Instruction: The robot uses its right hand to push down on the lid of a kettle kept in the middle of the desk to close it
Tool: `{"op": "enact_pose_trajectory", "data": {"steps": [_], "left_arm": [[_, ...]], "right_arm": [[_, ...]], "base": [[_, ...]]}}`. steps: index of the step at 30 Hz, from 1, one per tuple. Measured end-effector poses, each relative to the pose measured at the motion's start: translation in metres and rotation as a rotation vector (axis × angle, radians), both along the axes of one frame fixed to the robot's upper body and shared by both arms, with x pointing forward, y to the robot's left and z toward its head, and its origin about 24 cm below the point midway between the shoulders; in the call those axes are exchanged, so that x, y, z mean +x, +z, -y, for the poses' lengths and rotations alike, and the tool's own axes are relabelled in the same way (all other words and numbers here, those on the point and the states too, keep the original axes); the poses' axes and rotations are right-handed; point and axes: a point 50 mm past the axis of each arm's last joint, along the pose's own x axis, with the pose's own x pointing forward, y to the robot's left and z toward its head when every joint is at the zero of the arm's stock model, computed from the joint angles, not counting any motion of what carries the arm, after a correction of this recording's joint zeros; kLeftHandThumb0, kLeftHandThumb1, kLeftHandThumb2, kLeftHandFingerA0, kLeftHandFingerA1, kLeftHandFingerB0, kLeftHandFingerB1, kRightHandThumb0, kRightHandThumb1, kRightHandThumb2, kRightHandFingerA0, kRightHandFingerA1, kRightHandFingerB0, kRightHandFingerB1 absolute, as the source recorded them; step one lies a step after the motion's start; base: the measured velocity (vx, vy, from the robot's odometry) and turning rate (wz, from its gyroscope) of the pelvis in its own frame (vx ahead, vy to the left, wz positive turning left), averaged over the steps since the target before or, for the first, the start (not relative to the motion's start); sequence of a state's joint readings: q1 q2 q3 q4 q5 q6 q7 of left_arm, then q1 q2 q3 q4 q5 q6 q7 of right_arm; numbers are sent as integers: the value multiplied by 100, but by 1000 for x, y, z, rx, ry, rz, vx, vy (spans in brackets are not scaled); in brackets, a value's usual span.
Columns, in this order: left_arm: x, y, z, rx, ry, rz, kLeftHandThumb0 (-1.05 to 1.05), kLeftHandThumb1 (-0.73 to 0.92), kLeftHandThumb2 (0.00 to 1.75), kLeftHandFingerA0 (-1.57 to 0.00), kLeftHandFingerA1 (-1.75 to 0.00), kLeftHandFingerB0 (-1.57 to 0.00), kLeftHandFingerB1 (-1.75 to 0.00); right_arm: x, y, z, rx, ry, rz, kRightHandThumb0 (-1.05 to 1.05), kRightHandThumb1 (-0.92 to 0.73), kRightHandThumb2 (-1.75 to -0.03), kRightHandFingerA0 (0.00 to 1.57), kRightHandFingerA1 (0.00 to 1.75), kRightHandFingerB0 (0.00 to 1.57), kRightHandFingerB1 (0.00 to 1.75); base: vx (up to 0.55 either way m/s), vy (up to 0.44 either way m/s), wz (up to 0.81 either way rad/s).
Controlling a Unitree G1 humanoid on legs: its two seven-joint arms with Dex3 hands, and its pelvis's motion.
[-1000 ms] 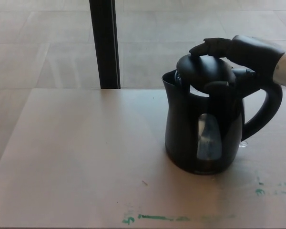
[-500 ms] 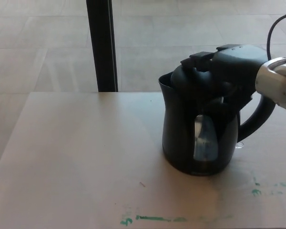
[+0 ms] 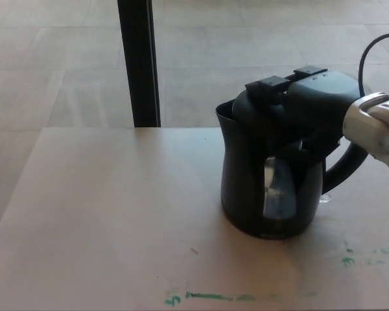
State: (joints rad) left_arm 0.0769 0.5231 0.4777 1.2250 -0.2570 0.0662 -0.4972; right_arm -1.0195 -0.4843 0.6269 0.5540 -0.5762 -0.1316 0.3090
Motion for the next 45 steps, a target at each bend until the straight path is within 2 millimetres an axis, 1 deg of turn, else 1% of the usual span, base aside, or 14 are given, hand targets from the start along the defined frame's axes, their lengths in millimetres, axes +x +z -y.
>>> {"op": "enact_pose_trajectory", "data": {"steps": [10, 11, 13, 15, 16, 22, 24, 26, 29, 30, 31, 42, 43, 45], "left_arm": [[-1, 0, 0, -1, 3, 0, -68, 52, 89, -51, -61, -25, -47], [-1, 0, 0, -1, 3, -1, -65, 65, 60, -58, -51, -31, -33], [-2, 0, 0, -1, 4, -3, -75, 57, 88, -48, -58, -21, -44], [-2, 0, 0, -1, 4, -3, -73, 55, 88, -50, -60, -23, -45], [-2, 0, 0, -1, 4, -4, -64, 66, 60, -55, -53, -33, -34], [-3, 0, 0, -1, 4, -5, -67, 53, 90, -49, -62, -23, -46], [-3, 0, 0, -1, 3, -5, -70, 54, 89, -51, -62, -30, -48], [-4, 0, 0, -1, 4, -7, -65, 66, 60, -56, -53, -32, -34], [-6, -1, 0, -1, 7, -14, -74, 54, 88, -54, -62, -28, -46], [-7, -1, 0, -1, 8, -17, -74, 53, 87, -56, -62, -31, -47], [-9, -1, 0, -1, 9, -21, -70, 53, 89, -55, -64, -35, -49], [-11, -2, 0, 0, 12, -27, -71, 55, 90, -53, -63, -30, -47], [-11, -2, 0, 0, 13, -28, -65, 67, 60, -54, -54, -33, -34], [-12, -2, 0, -1, 13, -30, -71, 55, 88, -48, -61, -25, -46]], "right_arm": [[2, 21, 8, 123, -33, -42, -88, -60, -99, 22, 50, 16, 43], [2, 23, 10, 135, -39, -51, -89, -78, -64, 21, 42, 19, 31], [2, 26, 11, 145, -47, -66, -103, -73, -115, 10, 14, 8, 7], [2, 29, 14, 156, -55, -86, -97, -92, -77, 0, 29, 0, 3], [2, 30, 15, 162, -56, -95, -105, -79, -122, 5, 12, 0, 4], [-1, 48, 33, 223, -78, -117, -100, -77, -122, 0, 14, 0, 10], [-4, 59, 45, 255, -97, -115, -100, -92, -70, 0, 8, 0, 0], [-7, 67, 56, 281, -115, -110, -105, -83, -123, 0, 10, 0, 4], [-15, 84, 86, 343, -164, -93, -104, -82, -124, 0, 7, 0, 5], [-20, 90, 98, 366, -187, -84, -97, -92, -72, 0, 11, 0, 2], [-24, 93, 107, 382, -205, -80, -92, -72, -120, 0, 19, 0, 11], [-70, 94, 204, 625, -391, -34, -99, -84, -122, 0, 14, 0, 3], [-77, 90, 214, 652, -415, -30, -91, -92, -74, 0, 29, 0, 12], [-88, 83, 231, 691, -459, -23, -99, -80, -118, 6, 34, 6, 9]], "base": [[0, 0, 0], [0, 0, 0], [0, 0, 0], [0, 0, 0], [0, 0, 0], [0, 0, 0], [0, 0, 0], [0, 0, 0], [0, 0, 0], [0, 0, 0], [0, 0, 0], [0, 0, 0], [0, 0, 0], [0, 0, 0]]}}
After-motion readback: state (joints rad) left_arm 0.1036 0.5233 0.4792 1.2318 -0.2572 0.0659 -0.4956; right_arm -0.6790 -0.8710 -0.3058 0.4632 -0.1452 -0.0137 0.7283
